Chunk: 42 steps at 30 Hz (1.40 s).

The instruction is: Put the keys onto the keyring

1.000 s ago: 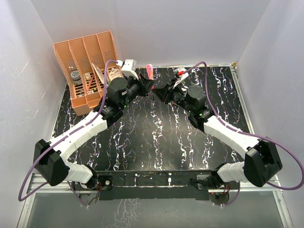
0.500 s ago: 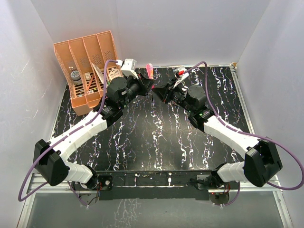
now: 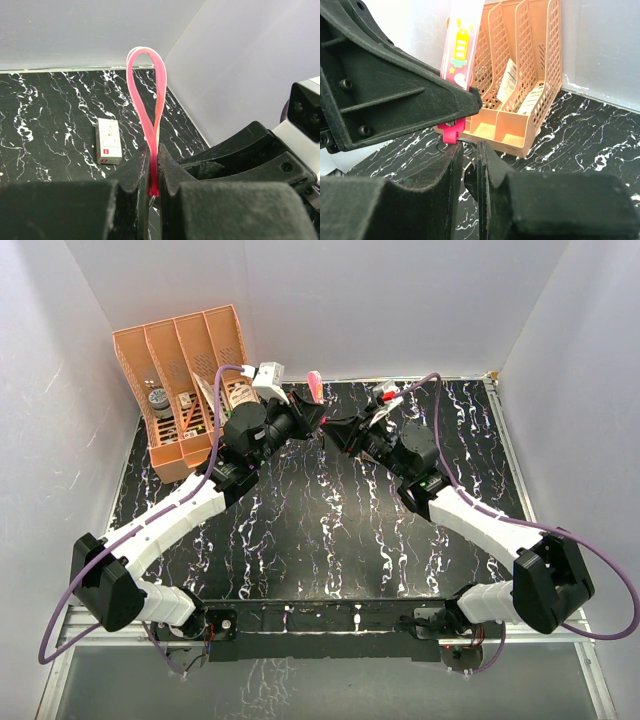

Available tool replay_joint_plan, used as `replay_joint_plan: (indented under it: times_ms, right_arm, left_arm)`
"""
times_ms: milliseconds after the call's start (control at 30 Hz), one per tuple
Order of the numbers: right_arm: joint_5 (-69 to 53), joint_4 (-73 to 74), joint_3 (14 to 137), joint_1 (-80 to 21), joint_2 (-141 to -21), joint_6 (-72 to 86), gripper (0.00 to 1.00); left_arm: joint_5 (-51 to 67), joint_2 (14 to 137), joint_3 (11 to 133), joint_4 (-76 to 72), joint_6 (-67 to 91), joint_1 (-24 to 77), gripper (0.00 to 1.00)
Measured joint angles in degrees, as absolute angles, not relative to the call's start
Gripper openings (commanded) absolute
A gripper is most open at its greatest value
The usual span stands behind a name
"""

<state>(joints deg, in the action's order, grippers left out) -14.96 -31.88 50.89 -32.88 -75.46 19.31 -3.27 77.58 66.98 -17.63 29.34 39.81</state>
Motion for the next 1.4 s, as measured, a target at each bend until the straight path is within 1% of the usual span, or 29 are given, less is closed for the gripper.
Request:
replay_joint_plan:
  times_ms: [467,1000,1167,1300,1400]
  right_arm:
    - [-16.0,-39.5,48.8,-32.8,-76.2,20.0,0.18]
    - [-16.9,-45.9,46.0,-32.8,-76.5,20.3,0.10]
    - [-16.9,-46.8,46.0,-32.8,-76.5,20.3,0.11]
    - [-17.0,-47.4,46.0,-32.8,-76.9,20.4,0.17]
    - [-17.2,-48.0,46.0,-32.8,-77.2,20.6,0.18]
  left_arm:
    - [-0.9,77.6,67.0,-19.7,32.2,39.8,0.00]
    - [-0.1,77.6,67.0,-19.9,33.7,39.8,0.00]
    - [0.6,77.6,67.0,-20.6,34.2,39.5,0.00]
    - [0.9,77.6,67.0,-20.6,34.5,39.5,0.00]
    - [1.0,77.6,67.0,-20.6,34.6,39.4,0.00]
